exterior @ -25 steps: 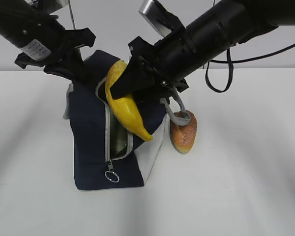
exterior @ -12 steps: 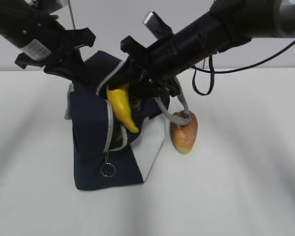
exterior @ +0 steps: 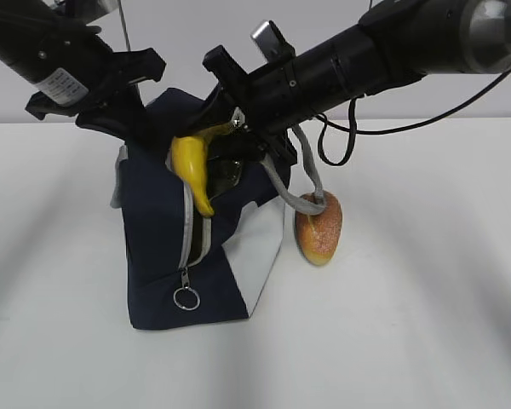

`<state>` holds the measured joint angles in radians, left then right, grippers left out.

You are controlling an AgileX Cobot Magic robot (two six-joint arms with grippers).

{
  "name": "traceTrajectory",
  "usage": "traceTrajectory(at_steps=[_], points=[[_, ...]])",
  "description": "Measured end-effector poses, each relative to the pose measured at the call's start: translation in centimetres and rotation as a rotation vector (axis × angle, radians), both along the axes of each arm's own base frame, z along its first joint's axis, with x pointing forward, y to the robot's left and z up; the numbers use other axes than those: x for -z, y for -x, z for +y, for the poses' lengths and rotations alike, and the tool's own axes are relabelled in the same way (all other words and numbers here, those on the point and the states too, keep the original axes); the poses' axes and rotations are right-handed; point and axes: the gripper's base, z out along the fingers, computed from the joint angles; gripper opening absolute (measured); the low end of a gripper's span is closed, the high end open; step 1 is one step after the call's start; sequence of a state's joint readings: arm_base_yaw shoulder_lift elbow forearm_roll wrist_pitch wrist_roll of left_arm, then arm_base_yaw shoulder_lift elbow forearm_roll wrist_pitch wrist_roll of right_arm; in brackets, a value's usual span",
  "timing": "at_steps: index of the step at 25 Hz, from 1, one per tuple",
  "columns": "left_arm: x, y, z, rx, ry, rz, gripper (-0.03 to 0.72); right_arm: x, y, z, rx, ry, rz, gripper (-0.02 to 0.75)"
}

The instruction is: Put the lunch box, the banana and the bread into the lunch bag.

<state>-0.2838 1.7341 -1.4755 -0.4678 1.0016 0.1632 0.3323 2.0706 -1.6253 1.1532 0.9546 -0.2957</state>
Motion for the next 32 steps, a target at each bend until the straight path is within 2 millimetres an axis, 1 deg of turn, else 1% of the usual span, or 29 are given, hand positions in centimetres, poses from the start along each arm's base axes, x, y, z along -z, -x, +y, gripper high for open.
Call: traceTrajectory(at_steps=[4,8,15,17,19,21,22,24,27,29,32], points=[[0.0,0.0,0.0,0.001,0.0,0.002,-0.003,0.2,-0.3,0.0,0.033,-0.011,0.0,0.31],[0.0,0.0,0.0,0.002,0.0,0.004,-0.003,0.7,-0.6,0.1,0.05,-0.015,0.011,0.31],[0.0,0.1,0.0,0.002,0.003,0.006,-0.003,2.8,-0.8,-0.2,0.014,0.08,0.01,0.315],[0.0,0.1,0.0,0.002,0.003,0.007,-0.003,2.9,-0.7,-0.2,0.002,0.09,0.008,0.344],[0.0,0.1,0.0,0.002,0.003,0.007,-0.003,2.9,-0.7,-0.2,-0.003,0.091,0.01,0.416],[0.0,0.1,0.0,0.002,0.003,0.007,-0.003,2.9,-0.7,-0.2,-0.01,0.091,0.012,0.507],[0.0,0.1,0.0,0.002,0.003,0.007,-0.003,2.7,-0.6,-0.1,-0.022,0.088,0.012,0.537],[0.0,0.1,0.0,0.002,0.003,0.007,-0.003,2.4,-0.5,0.0,-0.063,0.087,-0.006,0.562],[0.0,0.1,0.0,0.002,0.003,0.007,-0.003,1.6,-0.1,0.0,-0.137,0.095,-0.05,0.573],[0.0,0.1,0.0,0.002,0.003,0.007,-0.003,0.3,0.4,-0.3,-0.164,0.121,-0.096,0.575],[0.0,0.1,0.0,0.002,0.003,0.007,-0.003,-2.6,1.4,-1.1,-0.187,0.186,-0.195,0.575]])
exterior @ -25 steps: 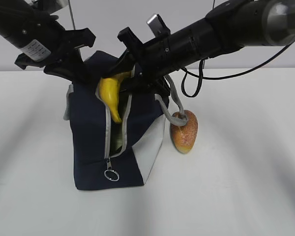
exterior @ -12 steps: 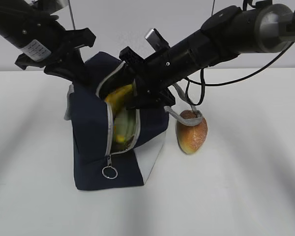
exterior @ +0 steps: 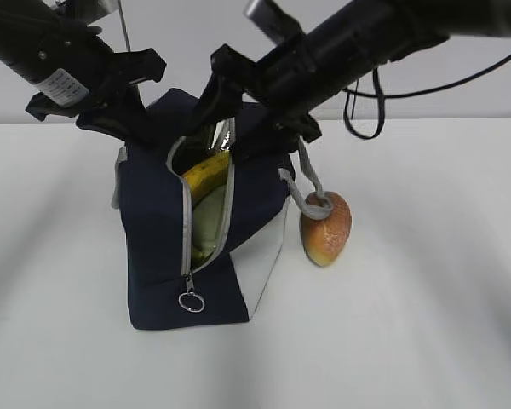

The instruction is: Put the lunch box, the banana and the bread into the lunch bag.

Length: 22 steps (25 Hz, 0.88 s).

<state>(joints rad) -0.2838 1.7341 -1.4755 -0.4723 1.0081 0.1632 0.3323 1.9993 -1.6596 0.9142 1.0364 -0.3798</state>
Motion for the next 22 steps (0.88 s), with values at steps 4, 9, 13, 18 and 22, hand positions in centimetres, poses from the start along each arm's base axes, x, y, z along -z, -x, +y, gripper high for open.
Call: traceTrajectory(at_steps=[4,9,13,18,22], points=[[0.0,0.0,0.0,0.0,-0.003,-0.001,-0.003,-3.2,2.0,-1.7,0.031,0.108,-0.111,0.575],[0.0,0.0,0.0,0.001,-0.003,-0.001,-0.003,-2.9,4.6,-4.3,0.125,0.279,-0.17,0.575],[0.0,0.0,0.0,0.001,-0.003,-0.001,-0.003,-0.7,6.8,-5.7,0.185,0.34,-0.157,0.576],[0.0,0.0,0.0,0.001,-0.004,0.0,-0.003,2.1,8.0,-6.5,0.225,0.373,-0.118,0.576],[0.0,0.0,0.0,0.002,-0.004,0.001,-0.003,3.5,7.8,-6.5,0.215,0.401,-0.091,0.575]])
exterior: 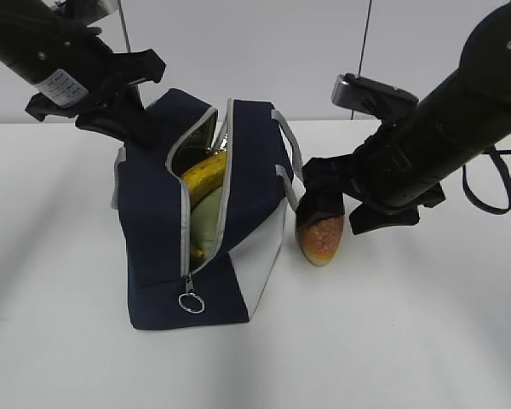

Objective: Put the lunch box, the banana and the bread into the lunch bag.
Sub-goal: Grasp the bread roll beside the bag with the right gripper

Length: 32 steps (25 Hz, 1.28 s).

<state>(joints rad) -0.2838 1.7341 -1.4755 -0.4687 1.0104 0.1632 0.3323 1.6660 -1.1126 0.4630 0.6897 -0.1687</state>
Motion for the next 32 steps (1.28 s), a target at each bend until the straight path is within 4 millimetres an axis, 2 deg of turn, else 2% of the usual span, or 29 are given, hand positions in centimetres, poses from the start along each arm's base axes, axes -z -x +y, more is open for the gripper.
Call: traceTrajectory(at_steps=[10,16,22,32], points=[[0.0,0.0,0.0,0.001,0.0,0.002,-0.003,5.6,-1.5,0.2,0.017,0.072,0.117,0.589],[0.0,0.0,0.0,0.002,-0.001,0.003,-0.003,6.0,-2.7,-0.7,0.061,0.087,0.05,0.651],[0.0,0.0,0.0,0.002,-0.001,0.004,-0.003,5.9,-3.6,-1.8,0.116,0.082,-0.007,0.659],[0.0,0.0,0.0,0.002,-0.001,0.003,-0.003,6.3,-6.0,-1.0,0.102,0.07,0.011,0.659]])
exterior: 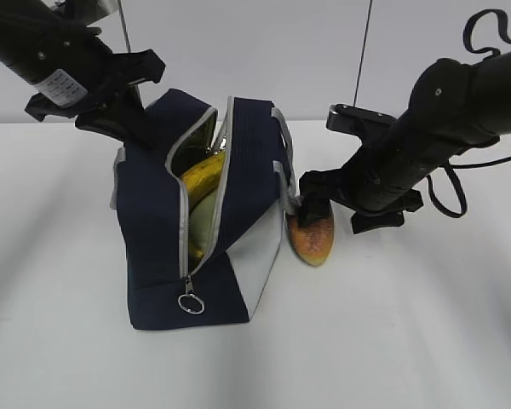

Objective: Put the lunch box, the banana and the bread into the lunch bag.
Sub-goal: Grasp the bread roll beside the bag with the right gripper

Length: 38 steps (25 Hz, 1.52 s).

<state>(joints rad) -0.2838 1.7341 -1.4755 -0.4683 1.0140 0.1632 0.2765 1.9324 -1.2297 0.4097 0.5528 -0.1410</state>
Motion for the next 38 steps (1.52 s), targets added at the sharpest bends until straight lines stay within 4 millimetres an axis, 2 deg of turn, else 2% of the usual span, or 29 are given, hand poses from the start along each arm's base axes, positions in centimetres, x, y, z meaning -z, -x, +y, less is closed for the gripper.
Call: traceTrajectory(at_steps=[7,12,15,22,26,29,32,35,38], points=[[0.0,0.0,0.0,0.0,0.0,0.0,-0.003,0.2,-1.7,0.6,-0.019,-0.006,-0.004,0.659],[0.0,0.0,0.0,0.001,-0.003,0.0,-0.003,1.7,-2.3,0.9,-0.02,-0.009,0.04,0.644],[0.0,0.0,0.0,0.001,-0.003,0.0,-0.003,1.9,-2.3,0.9,-0.021,-0.008,0.048,0.604],[0.0,0.0,0.0,0.001,-0.003,0.0,-0.003,1.9,-2.3,0.9,-0.022,-0.009,0.05,0.454],[0.0,0.0,0.0,0.001,-0.003,0.0,-0.003,2.0,-2.2,0.7,-0.054,0.029,0.059,0.428],[0.0,0.0,0.0,0.001,-0.003,0.0,-0.003,1.6,-2.0,-0.2,-0.069,0.097,0.078,0.426],[0.0,0.0,0.0,0.002,-0.003,0.001,-0.003,0.7,-2.1,-2.2,-0.047,0.183,0.109,0.425],[0.0,0.0,0.0,0.002,-0.003,0.001,-0.003,-1.2,-2.4,-4.2,-0.016,0.243,0.117,0.424],[0.0,0.0,0.0,0.002,-0.003,0.001,-0.003,-4.1,-2.7,-4.9,-0.004,0.259,0.084,0.423]])
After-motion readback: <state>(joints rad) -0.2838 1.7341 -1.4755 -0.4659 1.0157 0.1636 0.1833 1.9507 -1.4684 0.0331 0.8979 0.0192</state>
